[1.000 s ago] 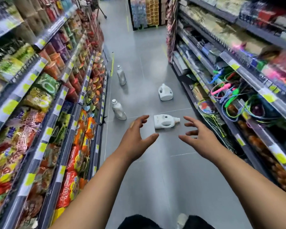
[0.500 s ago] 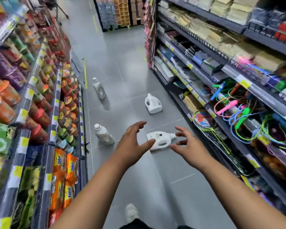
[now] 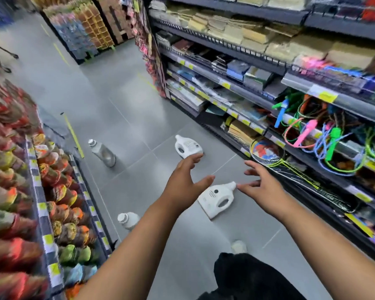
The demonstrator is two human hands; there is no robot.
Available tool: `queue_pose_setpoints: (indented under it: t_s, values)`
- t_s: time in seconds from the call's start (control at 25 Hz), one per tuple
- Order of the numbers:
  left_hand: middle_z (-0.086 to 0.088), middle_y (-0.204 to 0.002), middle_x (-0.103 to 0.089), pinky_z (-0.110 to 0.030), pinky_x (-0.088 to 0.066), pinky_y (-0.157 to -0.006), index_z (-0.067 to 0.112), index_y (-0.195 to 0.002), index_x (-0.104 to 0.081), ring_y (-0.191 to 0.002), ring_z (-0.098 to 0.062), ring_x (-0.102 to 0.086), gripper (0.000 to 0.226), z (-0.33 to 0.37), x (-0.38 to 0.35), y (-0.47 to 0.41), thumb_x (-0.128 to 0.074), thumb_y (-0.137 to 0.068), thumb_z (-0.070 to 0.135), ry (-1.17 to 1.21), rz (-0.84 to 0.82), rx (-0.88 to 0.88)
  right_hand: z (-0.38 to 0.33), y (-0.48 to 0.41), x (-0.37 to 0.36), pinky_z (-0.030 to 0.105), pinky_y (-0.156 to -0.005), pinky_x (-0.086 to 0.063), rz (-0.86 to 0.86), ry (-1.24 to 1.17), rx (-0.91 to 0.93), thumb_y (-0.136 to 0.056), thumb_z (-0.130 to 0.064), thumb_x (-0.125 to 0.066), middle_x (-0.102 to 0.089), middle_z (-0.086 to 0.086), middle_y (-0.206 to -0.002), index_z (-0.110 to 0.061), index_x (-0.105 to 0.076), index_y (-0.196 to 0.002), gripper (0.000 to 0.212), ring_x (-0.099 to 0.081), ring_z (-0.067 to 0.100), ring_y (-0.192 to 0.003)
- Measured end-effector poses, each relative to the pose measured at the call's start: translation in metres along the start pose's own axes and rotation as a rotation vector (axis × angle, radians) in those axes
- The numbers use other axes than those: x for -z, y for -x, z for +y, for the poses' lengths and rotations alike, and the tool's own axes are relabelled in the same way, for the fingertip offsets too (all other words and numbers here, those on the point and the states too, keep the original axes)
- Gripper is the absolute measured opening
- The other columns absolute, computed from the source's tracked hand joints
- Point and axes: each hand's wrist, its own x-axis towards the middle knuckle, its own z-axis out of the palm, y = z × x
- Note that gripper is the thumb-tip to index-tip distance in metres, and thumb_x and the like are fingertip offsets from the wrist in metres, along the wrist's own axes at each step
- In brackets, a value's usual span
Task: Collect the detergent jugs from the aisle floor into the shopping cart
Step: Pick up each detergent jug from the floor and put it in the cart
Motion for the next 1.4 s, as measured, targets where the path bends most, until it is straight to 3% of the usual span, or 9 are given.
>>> queue_pose_setpoints:
  t_s: [0.24,0.36,0.48,0.68,0.88,1.12,1.28,1.4]
  values:
    - [0.013,-0.132,-0.051,-0.028,-0.042,-0.101,0.039,-0.132,-0.046,-0.119,-0.003,-0.05,0.057,-0.028,-0.003,-0.094,-0.073,-0.082,0.041,-0.039,-0.138,0.051,0.0,-0.082,-0.004,0.017,-0.067,-0.044,0.065,-0.119,-0.147,-0.083,-0.018,-0.073,-0.052,-0.002,-0.121,-0.034,-0.045,-0.134,0.06,-0.062,0.011,-0.087]
    - [0.016,-0.128,-0.053,-0.027,-0.043,-0.099,0.043,-0.128,-0.047,-0.117,-0.002,-0.051,0.053,-0.044,-0.009,-0.131,-0.073,-0.081,0.04,-0.021,-0.216,0.08,0.007,-0.109,-0.012,0.022,-0.068,-0.045,0.086,-0.154,-0.214,-0.083,-0.022,-0.073,-0.052,-0.003,-0.123,-0.035,-0.045,-0.133,0.059,-0.063,0.015,-0.092]
    - [0.018,-0.123,-0.057,-0.029,-0.045,-0.099,0.043,-0.123,-0.05,-0.114,0.0,-0.053,0.047,-0.063,-0.017,-0.176,-0.073,-0.083,0.034,0.002,-0.255,0.076,0.023,-0.135,-0.027,0.026,-0.074,-0.046,0.144,-0.187,-0.282,-0.082,-0.023,-0.073,-0.051,-0.004,-0.124,-0.034,-0.044,-0.135,0.061,-0.06,0.017,-0.101]
    - [0.013,-0.121,-0.061,-0.026,-0.047,-0.097,0.037,-0.121,-0.054,-0.112,-0.001,-0.056,0.045,-0.113,-0.041,-0.261,-0.074,-0.082,0.027,0.018,-0.393,0.072,0.068,-0.186,-0.062,0.028,-0.082,-0.047,0.302,-0.203,-0.388,-0.081,-0.024,-0.074,-0.052,-0.004,-0.125,-0.034,-0.045,-0.134,0.061,-0.059,0.014,-0.097]
    - [0.009,-0.119,-0.061,-0.024,-0.045,-0.094,0.038,-0.117,-0.052,-0.109,-0.005,-0.057,0.045,-0.194,-0.096,-0.337,-0.076,-0.081,0.025,-0.022,-0.564,0.072,0.142,-0.243,-0.117,0.019,-0.073,-0.044,0.502,-0.26,-0.506,-0.083,-0.021,-0.072,-0.054,-0.006,-0.121,-0.032,-0.045,-0.132,0.057,-0.06,0.015,-0.095]
    - [0.007,-0.122,-0.058,-0.026,-0.046,-0.096,0.031,-0.128,-0.05,-0.109,-0.009,-0.056,0.055,-0.315,-0.198,-0.386,-0.077,-0.08,0.033,-0.086,-0.627,0.092,0.268,-0.292,-0.182,0.02,-0.078,-0.04,0.586,-0.279,-0.568,-0.082,-0.026,-0.073,-0.049,-0.005,-0.128,-0.036,-0.043,-0.134,0.061,-0.058,0.011,-0.096]
    - [0.005,-0.12,-0.056,-0.03,-0.048,-0.096,0.033,-0.132,-0.045,-0.11,-0.013,-0.056,0.062,-0.409,-0.277,-0.4,-0.077,-0.079,0.035,-0.138,-0.739,0.056,0.371,-0.317,-0.214,0.012,-0.069,-0.039,0.642,-0.28,-0.632,-0.082,-0.03,-0.072,-0.047,-0.004,-0.133,-0.033,-0.039,-0.139,0.067,-0.056,0.008,-0.092]
    - [0.007,-0.122,-0.055,-0.034,-0.047,-0.099,0.035,-0.134,-0.044,-0.111,-0.014,-0.055,0.067,-0.465,-0.332,-0.418,-0.078,-0.076,0.041,-0.224,-0.814,-0.003,0.442,-0.336,-0.233,0.02,-0.078,-0.039,0.68,-0.309,-0.658,-0.083,-0.032,-0.071,-0.045,-0.002,-0.135,-0.034,-0.035,-0.143,0.07,-0.053,0.012,-0.099]
